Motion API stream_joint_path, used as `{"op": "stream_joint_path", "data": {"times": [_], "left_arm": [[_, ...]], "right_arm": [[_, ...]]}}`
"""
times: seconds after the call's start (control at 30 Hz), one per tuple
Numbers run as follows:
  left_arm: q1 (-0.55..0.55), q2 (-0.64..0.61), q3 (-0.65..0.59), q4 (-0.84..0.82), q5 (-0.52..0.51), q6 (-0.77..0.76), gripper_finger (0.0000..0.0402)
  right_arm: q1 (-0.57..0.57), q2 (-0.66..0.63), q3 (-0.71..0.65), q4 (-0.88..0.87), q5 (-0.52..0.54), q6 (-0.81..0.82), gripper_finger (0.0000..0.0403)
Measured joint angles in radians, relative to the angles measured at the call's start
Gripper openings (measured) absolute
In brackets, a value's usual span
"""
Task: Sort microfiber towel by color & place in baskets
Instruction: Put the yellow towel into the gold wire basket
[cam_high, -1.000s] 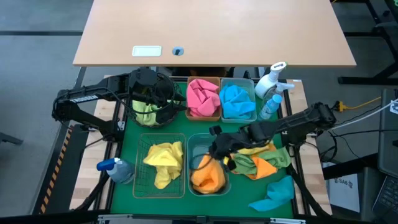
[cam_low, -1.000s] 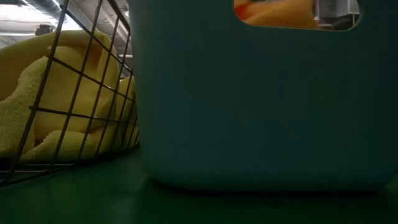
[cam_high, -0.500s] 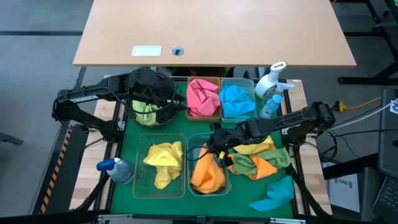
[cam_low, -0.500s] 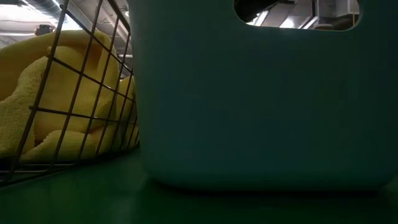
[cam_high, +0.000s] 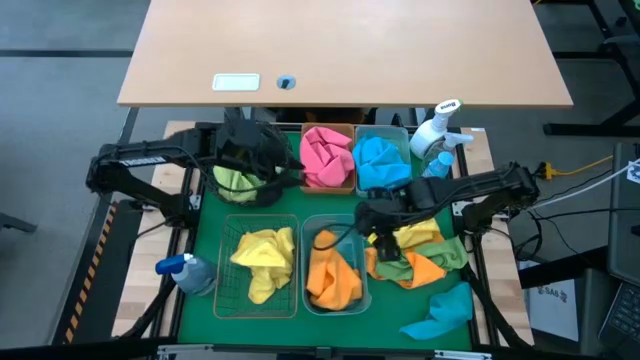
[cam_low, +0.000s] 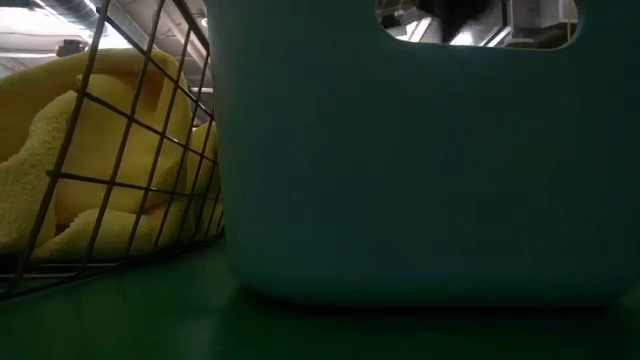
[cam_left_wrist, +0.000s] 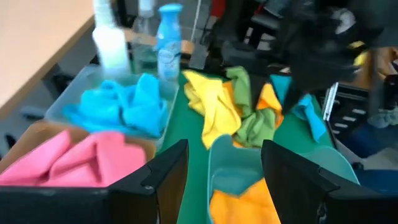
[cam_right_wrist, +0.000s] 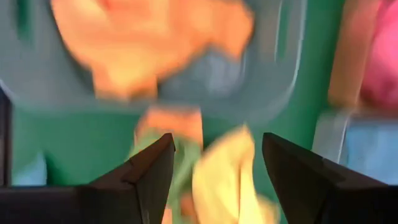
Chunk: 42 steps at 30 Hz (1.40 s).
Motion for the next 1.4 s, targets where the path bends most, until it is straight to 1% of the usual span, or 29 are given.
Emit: {"op": "stream_joint_path", "data": {"times": [0.1,0.2,0.27,0.4,0.57,0.7,0.83,0.93,1.0,1.1,1.2,1.33,1.37,1.4], "left_arm": [[-0.023,0.017,-0.057,0.080,0.001,0.010,0.0195],[-0.046,0.035,-0.115,0.167,0.009,0.010,0.0195],[-0.060,0.048,-0.146,0.232,0.010,0.009,0.0195],[-0.078,0.064,-0.193,0.302,0.011,0.009,0.0195],[-0.097,0.067,-0.233,0.347,0.011,0.009,0.0195],[-0.112,0.072,-0.237,0.344,0.008,0.009,0.0195],[-0.116,0.078,-0.237,0.355,0.008,0.009,0.0195],[-0.116,0.082,-0.236,0.366,0.003,0.009,0.0195],[-0.115,0.084,-0.236,0.364,-0.003,0.009,0.0195],[-0.115,0.083,-0.236,0.365,-0.018,0.009,0.0195],[-0.115,0.083,-0.236,0.364,-0.024,0.009,0.0195],[-0.115,0.083,-0.236,0.363,-0.025,0.009,0.0195],[-0.115,0.083,-0.236,0.363,-0.025,0.009,0.0195],[-0.115,0.083,-0.236,0.363,-0.025,0.009,0.0195]], "right_arm": [[0.000,0.001,-0.020,-0.138,-0.011,0.014,0.0243],[0.000,-0.016,-0.088,-0.167,-0.002,0.046,0.0243],[0.000,-0.041,-0.153,-0.147,0.000,0.052,0.0244],[0.000,-0.075,-0.297,-0.132,0.018,0.052,0.0244],[-0.001,-0.082,-0.478,-0.066,0.092,0.049,0.0244],[-0.001,-0.080,-0.612,0.019,0.146,0.050,0.0244],[-0.001,-0.080,-0.699,0.075,0.149,0.054,0.0243],[-0.001,-0.080,-0.728,0.084,0.148,0.054,0.0238],[-0.001,-0.080,-0.729,0.085,0.148,0.054,0.0222],[-0.001,-0.080,-0.729,0.087,0.128,0.055,0.0180],[-0.001,-0.080,-0.729,0.087,0.124,0.055,0.0120],[-0.001,-0.080,-0.729,0.085,0.124,0.055,0.0027],[-0.001,-0.080,-0.729,0.082,0.125,0.055,0.0014],[-0.001,-0.080,-0.729,0.079,0.125,0.055,0.0011]]}}
